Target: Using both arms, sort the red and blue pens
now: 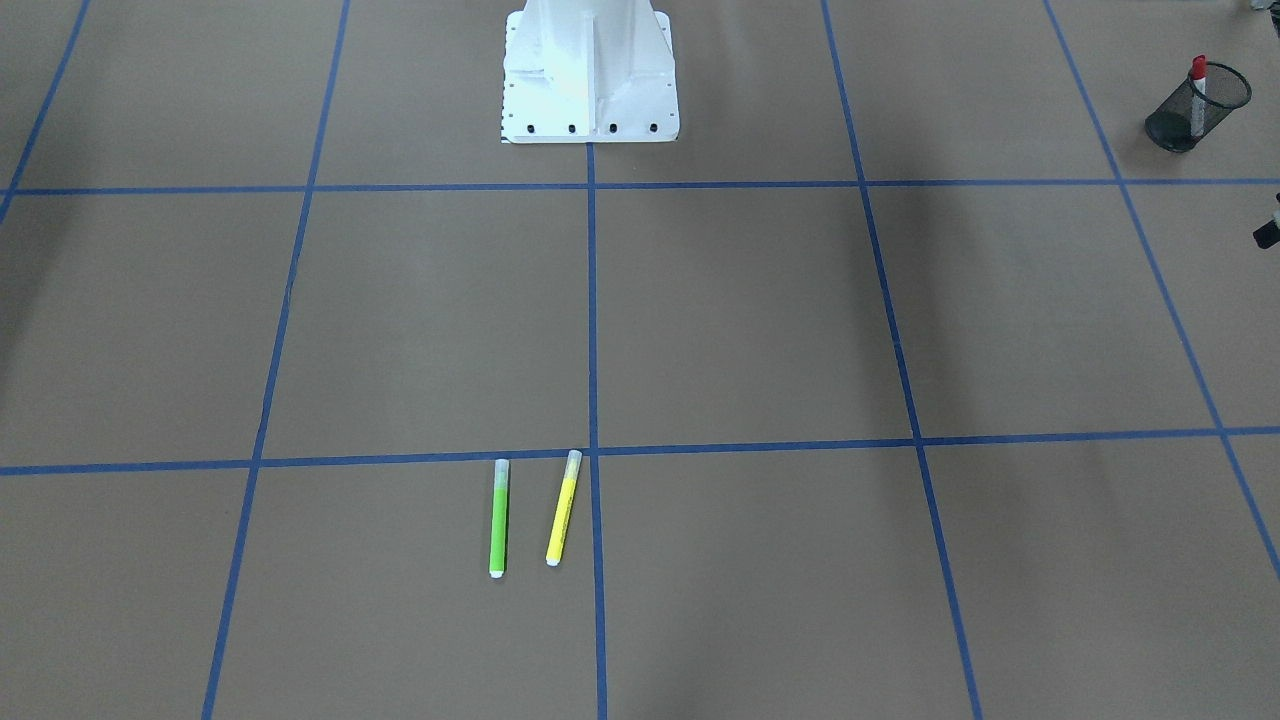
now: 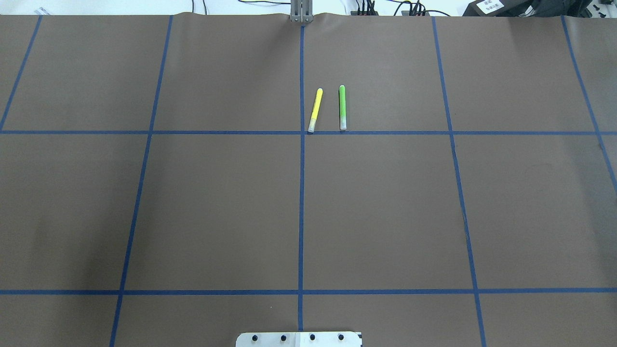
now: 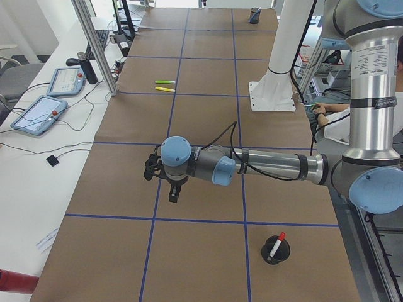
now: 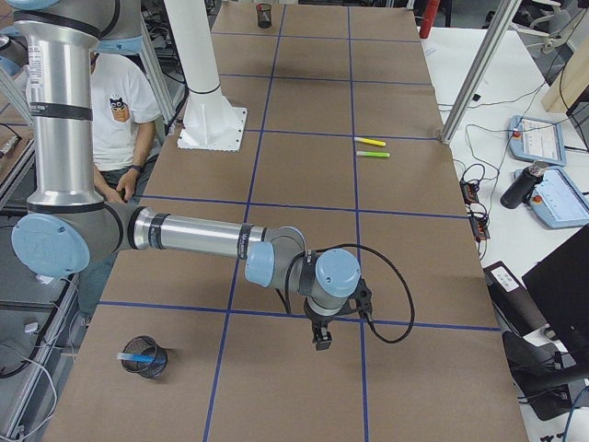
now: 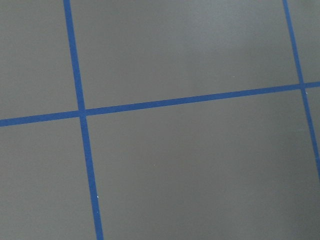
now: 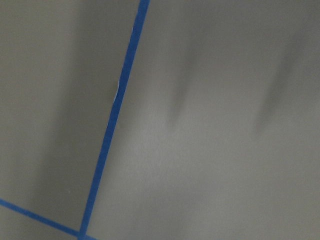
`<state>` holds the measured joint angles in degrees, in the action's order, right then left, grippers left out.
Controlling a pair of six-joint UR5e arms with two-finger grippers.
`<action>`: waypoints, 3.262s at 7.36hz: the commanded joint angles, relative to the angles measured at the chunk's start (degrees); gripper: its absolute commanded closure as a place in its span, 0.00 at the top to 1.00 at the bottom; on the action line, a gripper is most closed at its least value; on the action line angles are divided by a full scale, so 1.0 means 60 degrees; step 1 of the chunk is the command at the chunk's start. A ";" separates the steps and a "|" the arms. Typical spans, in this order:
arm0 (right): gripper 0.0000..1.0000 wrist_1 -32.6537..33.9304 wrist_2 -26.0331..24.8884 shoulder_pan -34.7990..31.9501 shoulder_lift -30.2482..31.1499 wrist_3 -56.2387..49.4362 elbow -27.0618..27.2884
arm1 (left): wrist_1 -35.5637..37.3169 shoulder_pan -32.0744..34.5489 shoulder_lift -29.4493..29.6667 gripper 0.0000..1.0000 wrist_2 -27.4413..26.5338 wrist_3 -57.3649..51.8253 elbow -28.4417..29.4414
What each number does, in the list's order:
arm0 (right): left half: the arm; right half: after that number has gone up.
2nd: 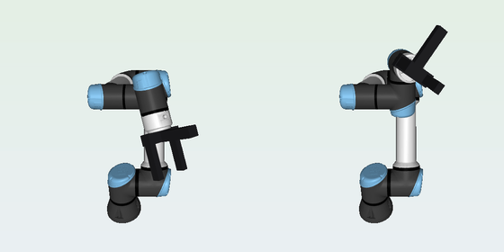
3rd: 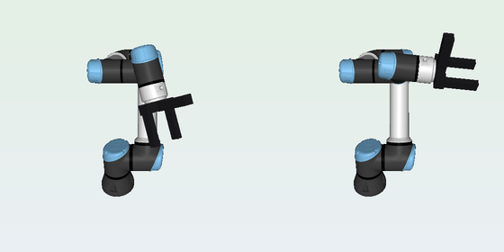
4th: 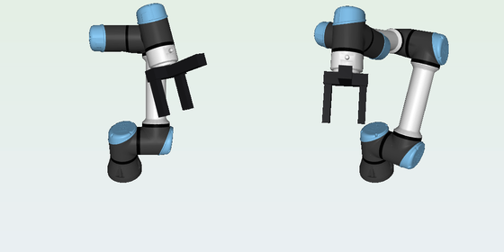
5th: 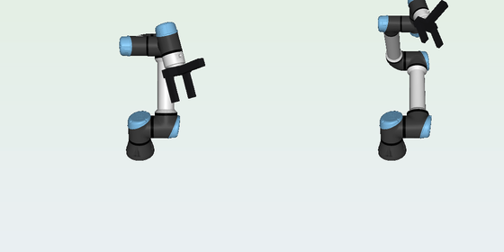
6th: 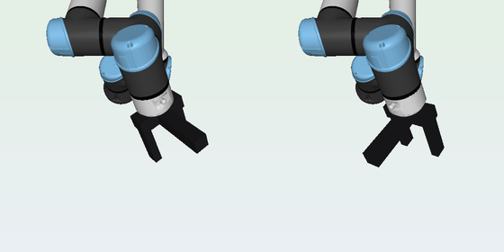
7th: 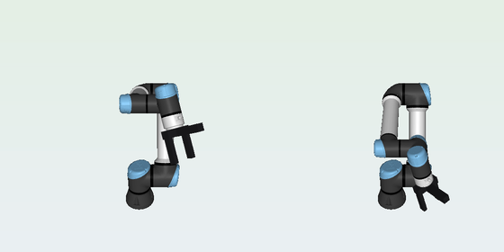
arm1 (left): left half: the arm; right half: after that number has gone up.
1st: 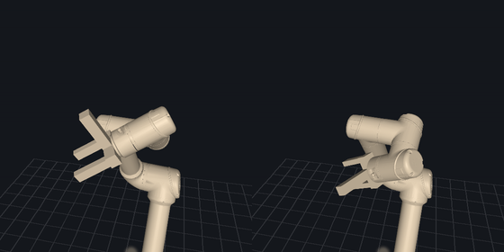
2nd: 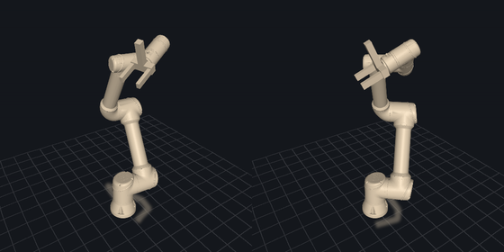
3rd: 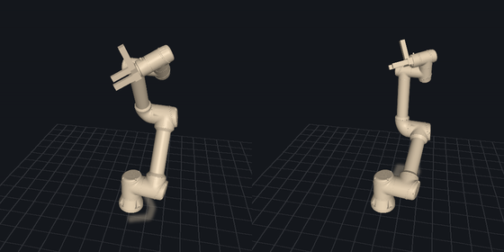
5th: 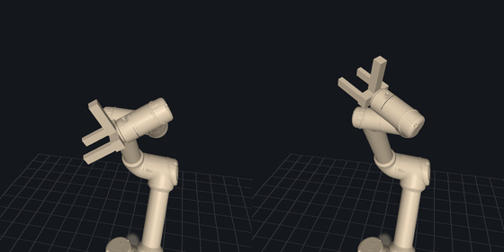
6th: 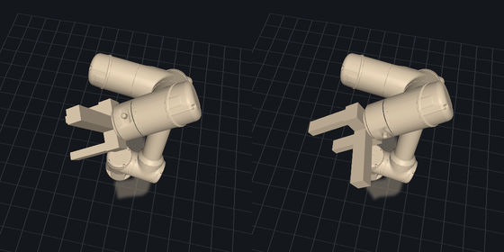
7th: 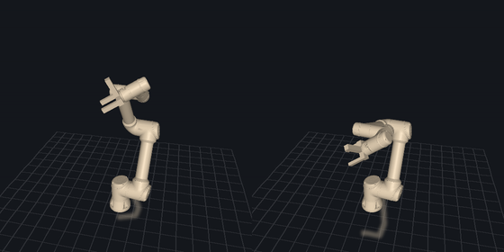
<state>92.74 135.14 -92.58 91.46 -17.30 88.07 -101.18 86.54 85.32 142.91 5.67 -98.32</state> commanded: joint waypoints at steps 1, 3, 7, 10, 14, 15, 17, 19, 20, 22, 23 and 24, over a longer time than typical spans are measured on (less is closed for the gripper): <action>1.00 -0.0676 0.0020 0.0499 -0.0141 0.1383 0.0218 | 0.0018 -0.0010 0.0032 1.00 -0.0190 0.0022 0.0010; 1.00 -0.1346 -0.0009 0.0985 -0.0098 0.2715 0.0542 | 0.0178 0.0005 0.0149 1.00 -0.0118 0.0036 -0.0033; 1.00 -0.1775 -0.0184 0.0987 0.0589 0.3482 0.1754 | 0.0252 0.0151 0.0091 1.00 -0.0190 0.0022 -0.0517; 1.00 -0.1775 -0.0493 0.0986 0.0928 0.3775 0.2461 | 0.0238 0.0166 -0.0026 1.00 -0.0190 0.0007 -0.0517; 1.00 -0.1775 -0.0478 0.1060 0.0943 0.3967 0.2476 | 0.0223 0.0166 -0.0041 1.00 -0.0176 -0.0008 -0.0517; 1.00 -0.1775 -0.0478 0.1060 0.0943 0.3967 0.2476 | 0.0209 0.0181 -0.0055 1.00 -0.0089 -0.0008 -0.0503; 1.00 -0.1775 -0.0463 0.1104 0.0943 0.3981 0.2519 | 0.0165 0.0166 -0.0070 1.00 -0.0161 -0.0008 -0.0517; 1.00 -0.1775 -0.0478 0.1176 0.0943 0.4200 0.2578 | 0.0135 0.0166 -0.0070 1.00 -0.0176 -0.0051 -0.0532; 1.00 -0.1775 -0.0478 0.1191 0.0943 0.4201 0.2578 | 0.0121 0.0166 -0.0070 1.00 -0.0176 -0.0051 -0.0532; 1.00 -0.1775 -0.0478 0.1221 0.0957 0.4201 0.2578 | 0.0121 0.0166 -0.0070 1.00 -0.0176 -0.0051 -0.0576; 1.00 -0.1775 -0.0464 0.1235 0.0957 0.4201 0.2578 | 0.0121 0.0166 -0.0070 1.00 -0.0176 -0.0037 -0.0605; 1.00 -0.1775 -0.0463 0.1236 0.0972 0.4215 0.2578 | 0.0121 0.0166 -0.0070 1.00 -0.0190 -0.0037 -0.0605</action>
